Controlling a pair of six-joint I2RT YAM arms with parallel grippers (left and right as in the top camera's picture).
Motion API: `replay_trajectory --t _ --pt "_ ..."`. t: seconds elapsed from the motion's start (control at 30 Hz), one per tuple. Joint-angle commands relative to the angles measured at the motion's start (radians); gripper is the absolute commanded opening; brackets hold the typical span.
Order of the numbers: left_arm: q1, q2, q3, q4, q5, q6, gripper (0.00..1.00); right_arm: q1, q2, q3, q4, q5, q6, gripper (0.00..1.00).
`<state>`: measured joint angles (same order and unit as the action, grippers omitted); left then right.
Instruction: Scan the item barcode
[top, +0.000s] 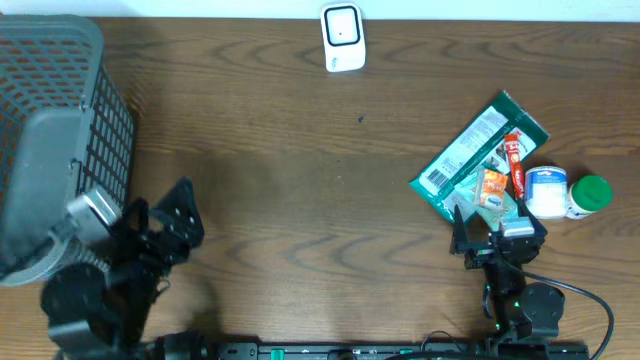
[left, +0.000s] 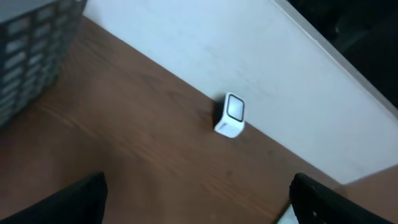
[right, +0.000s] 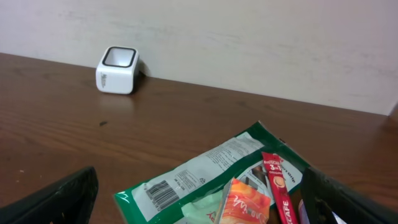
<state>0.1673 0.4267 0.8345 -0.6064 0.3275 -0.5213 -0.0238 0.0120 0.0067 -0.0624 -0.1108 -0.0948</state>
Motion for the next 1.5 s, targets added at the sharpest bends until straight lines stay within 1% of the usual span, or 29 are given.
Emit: replay_trajectory --t 0.0,0.07,0.1,0.23,0.3,0.37,0.47,0.53,0.87,1.0,1.13,1.23,1.37,1.43,1.47 --pt "-0.060 -0.146 -0.114 0.064 -0.146 0.058 0.91 -0.003 -0.006 -0.001 -0.005 0.008 0.011 0.99" --pt "-0.087 -0.229 -0.176 0.215 -0.164 0.065 0.91 -0.003 -0.006 -0.001 -0.005 0.008 0.011 0.99" --pt "-0.102 -0.278 -0.219 0.348 -0.164 0.103 0.91 -0.003 -0.006 -0.001 -0.005 0.008 0.011 0.99" --pt "-0.123 -0.366 -0.314 0.635 -0.164 0.193 0.91 -0.003 -0.006 -0.001 -0.005 0.008 0.011 0.99" --pt "-0.123 -0.392 -0.348 0.727 -0.164 0.199 0.91 -0.003 -0.006 -0.001 -0.005 0.008 0.011 0.99" --pt "-0.124 -0.426 -0.412 0.884 -0.164 0.200 0.91 -0.003 -0.006 -0.001 -0.005 0.008 0.011 0.99" --pt "-0.130 -0.425 -0.457 0.972 -0.161 0.200 0.91 -0.003 -0.006 -0.001 -0.005 0.008 0.011 0.99" --pt "-0.132 -0.425 -0.487 0.980 -0.161 0.200 0.91 -0.003 -0.006 -0.001 -0.005 0.008 0.011 0.99" --pt "-0.132 -0.425 -0.753 0.990 -0.161 0.200 0.91 -0.003 -0.006 -0.001 -0.005 0.008 0.011 0.99" --pt "-0.132 -0.425 -0.832 0.985 -0.207 0.200 0.91 -0.003 -0.006 -0.001 -0.005 0.008 0.011 0.99" --pt "-0.132 -0.425 -0.830 0.853 -0.254 0.200 0.91 -0.003 -0.006 -0.001 -0.005 0.008 0.011 0.99" --pt "-0.132 -0.425 -0.830 0.726 -0.288 0.219 0.91 -0.003 -0.006 -0.001 -0.005 0.008 0.011 0.99" --pt "-0.132 -0.425 -0.830 0.559 -0.295 0.301 0.91 -0.003 -0.006 -0.001 -0.005 0.008 0.011 0.99" --pt "-0.132 -0.425 -0.830 0.536 -0.302 0.353 0.91 -0.003 -0.006 -0.001 -0.005 0.008 0.011 0.99" --pt "-0.132 -0.425 -0.830 0.536 -0.303 0.358 0.91 -0.003 -0.006 -0.001 -0.005 0.008 0.011 0.99"
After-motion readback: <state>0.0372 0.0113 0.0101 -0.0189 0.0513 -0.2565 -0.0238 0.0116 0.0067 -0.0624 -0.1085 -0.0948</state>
